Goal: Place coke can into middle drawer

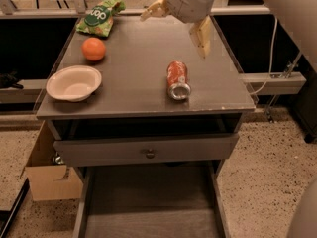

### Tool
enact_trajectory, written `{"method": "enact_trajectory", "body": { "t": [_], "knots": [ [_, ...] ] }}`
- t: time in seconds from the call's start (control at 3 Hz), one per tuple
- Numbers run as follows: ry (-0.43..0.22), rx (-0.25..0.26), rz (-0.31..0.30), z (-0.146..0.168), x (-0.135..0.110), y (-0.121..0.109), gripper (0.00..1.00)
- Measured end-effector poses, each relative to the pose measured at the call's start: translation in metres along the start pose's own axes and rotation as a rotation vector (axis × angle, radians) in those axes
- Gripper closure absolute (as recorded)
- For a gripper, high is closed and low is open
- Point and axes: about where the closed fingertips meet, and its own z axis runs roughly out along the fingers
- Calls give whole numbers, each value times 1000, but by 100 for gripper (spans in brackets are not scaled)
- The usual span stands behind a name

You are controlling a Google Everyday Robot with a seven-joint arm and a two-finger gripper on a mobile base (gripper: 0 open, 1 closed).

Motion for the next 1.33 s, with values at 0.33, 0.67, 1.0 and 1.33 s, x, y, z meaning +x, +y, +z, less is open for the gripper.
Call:
{"method": "enact_trajectory", "body": {
  "t": [0.33,0.67,1.0,1.33],
  "knots": [
    [3,1,-6,0,-1,-1,0],
    [-15,-6,-75,4,-9,-5,0],
    [-32,-45,-171,25,2,-14,0],
    [21,-34,-285,37,40,-49,0]
  ]
}}
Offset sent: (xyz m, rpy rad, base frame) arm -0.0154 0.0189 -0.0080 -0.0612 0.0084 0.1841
